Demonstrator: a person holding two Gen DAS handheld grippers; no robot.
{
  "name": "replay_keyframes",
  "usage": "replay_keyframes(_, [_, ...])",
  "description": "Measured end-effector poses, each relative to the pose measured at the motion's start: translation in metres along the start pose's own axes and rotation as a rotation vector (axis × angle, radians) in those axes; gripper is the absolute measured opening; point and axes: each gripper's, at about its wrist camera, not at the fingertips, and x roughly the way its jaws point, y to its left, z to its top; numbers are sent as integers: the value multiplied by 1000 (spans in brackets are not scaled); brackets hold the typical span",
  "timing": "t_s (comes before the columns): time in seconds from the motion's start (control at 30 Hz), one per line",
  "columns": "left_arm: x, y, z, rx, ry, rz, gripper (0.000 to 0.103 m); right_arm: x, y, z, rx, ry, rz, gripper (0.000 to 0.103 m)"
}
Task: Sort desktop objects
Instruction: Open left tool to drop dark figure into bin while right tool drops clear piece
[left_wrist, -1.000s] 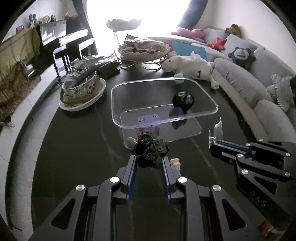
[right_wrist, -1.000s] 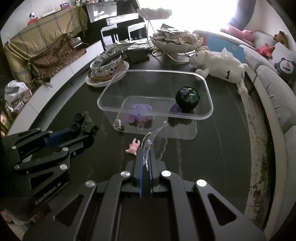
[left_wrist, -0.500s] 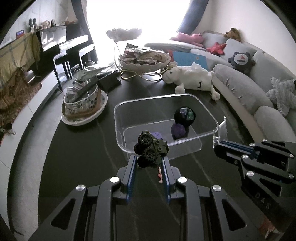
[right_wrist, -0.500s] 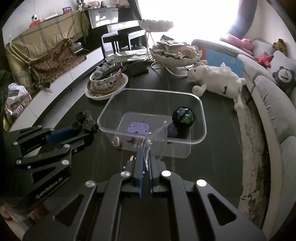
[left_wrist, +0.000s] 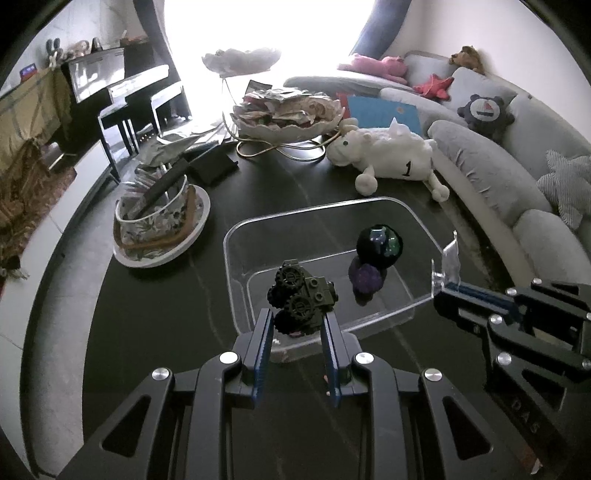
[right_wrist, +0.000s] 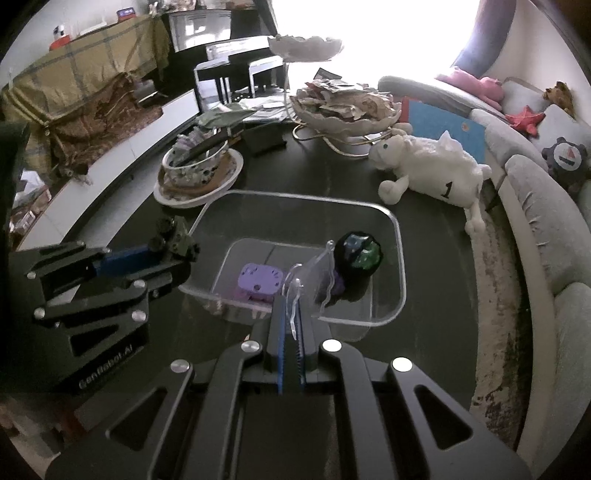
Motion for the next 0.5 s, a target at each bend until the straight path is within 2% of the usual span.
replay_keyframes(0.5, [33,-6,32,16,26,7,24,37,-13,25,19,41,6,4])
